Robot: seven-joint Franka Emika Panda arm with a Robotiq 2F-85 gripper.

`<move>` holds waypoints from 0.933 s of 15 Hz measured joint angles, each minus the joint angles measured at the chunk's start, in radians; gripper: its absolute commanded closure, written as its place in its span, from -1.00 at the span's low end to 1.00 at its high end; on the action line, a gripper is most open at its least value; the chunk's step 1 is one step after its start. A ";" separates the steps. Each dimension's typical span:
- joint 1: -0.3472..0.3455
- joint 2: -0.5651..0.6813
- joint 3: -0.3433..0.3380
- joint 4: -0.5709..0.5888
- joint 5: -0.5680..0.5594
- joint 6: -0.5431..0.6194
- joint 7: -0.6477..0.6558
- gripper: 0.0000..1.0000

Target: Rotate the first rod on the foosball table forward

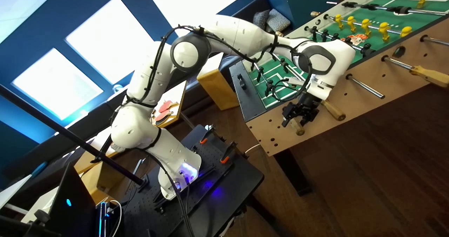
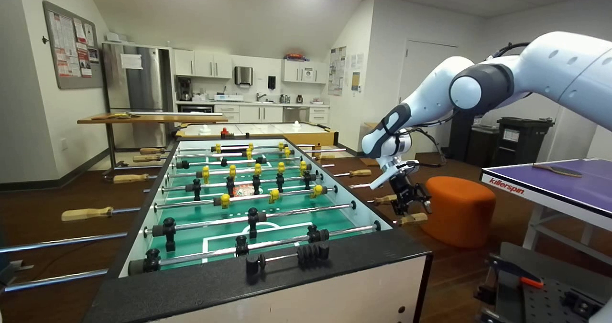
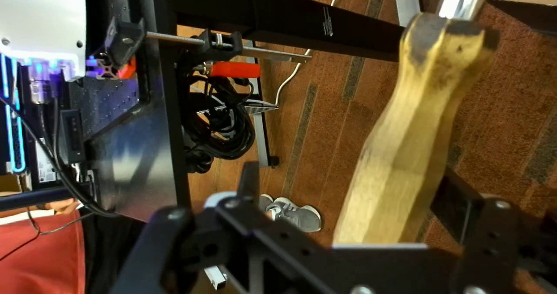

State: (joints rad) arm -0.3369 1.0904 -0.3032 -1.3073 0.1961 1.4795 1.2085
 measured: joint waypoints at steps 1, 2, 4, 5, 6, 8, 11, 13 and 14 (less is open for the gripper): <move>0.008 -0.023 -0.005 -0.031 0.000 0.027 0.000 -1.00; 0.015 -0.050 -0.010 -0.064 0.000 0.058 0.000 -1.00; 0.032 -0.109 -0.022 -0.134 0.000 0.119 0.000 -1.00; 0.040 -0.139 -0.028 -0.170 0.000 0.145 0.000 -1.00; 0.049 -0.172 -0.033 -0.211 0.000 0.171 0.000 -1.00; 0.066 -0.244 -0.042 -0.298 -0.002 0.230 0.000 -1.00; 0.093 -0.357 -0.057 -0.434 -0.029 0.326 0.000 -1.00; 0.109 -0.438 -0.068 -0.526 -0.056 0.388 0.000 -1.00; 0.114 -0.478 -0.072 -0.570 -0.069 0.414 0.000 -1.00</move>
State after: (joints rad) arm -0.2228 0.6128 -0.3749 -1.8769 0.1268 1.8935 1.2085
